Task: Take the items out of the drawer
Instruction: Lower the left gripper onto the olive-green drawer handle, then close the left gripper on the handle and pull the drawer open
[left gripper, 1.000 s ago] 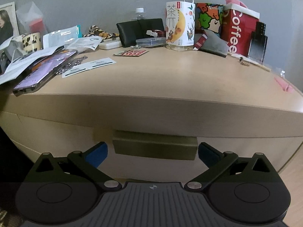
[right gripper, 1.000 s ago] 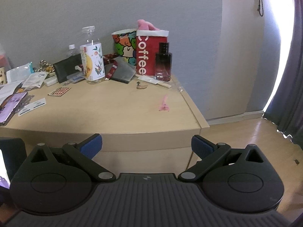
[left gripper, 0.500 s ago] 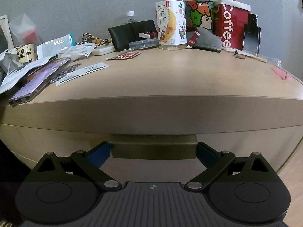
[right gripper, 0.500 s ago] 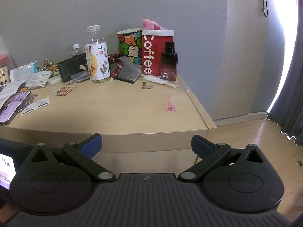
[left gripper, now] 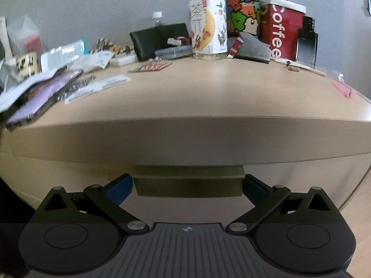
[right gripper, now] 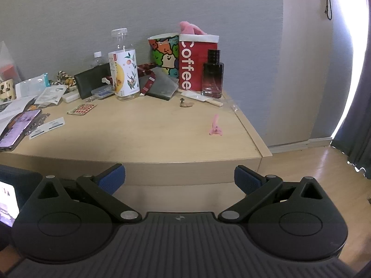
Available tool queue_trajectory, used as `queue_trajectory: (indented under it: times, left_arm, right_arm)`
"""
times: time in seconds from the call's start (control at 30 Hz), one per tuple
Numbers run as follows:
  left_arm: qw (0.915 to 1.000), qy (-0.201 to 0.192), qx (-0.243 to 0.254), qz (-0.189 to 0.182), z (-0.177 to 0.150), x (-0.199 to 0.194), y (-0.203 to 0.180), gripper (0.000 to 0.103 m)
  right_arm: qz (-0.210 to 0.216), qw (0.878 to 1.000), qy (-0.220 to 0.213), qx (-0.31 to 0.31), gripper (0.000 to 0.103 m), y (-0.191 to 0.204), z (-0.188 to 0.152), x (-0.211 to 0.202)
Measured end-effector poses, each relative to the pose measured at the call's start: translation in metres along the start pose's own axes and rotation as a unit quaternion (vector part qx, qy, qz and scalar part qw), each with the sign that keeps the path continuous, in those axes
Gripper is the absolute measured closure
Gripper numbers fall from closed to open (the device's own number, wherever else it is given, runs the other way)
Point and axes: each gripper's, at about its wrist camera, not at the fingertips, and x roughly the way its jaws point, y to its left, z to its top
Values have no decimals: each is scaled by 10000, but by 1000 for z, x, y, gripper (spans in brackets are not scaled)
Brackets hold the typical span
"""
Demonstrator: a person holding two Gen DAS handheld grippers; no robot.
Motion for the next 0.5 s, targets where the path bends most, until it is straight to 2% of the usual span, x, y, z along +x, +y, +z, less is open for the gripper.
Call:
queue_trajectory:
  times: [0.5]
  left_arm:
    - [9999,123,-110,16,0,6,1,5]
  right_arm:
    - [-30,10000,13,71,0,-2,-1,2]
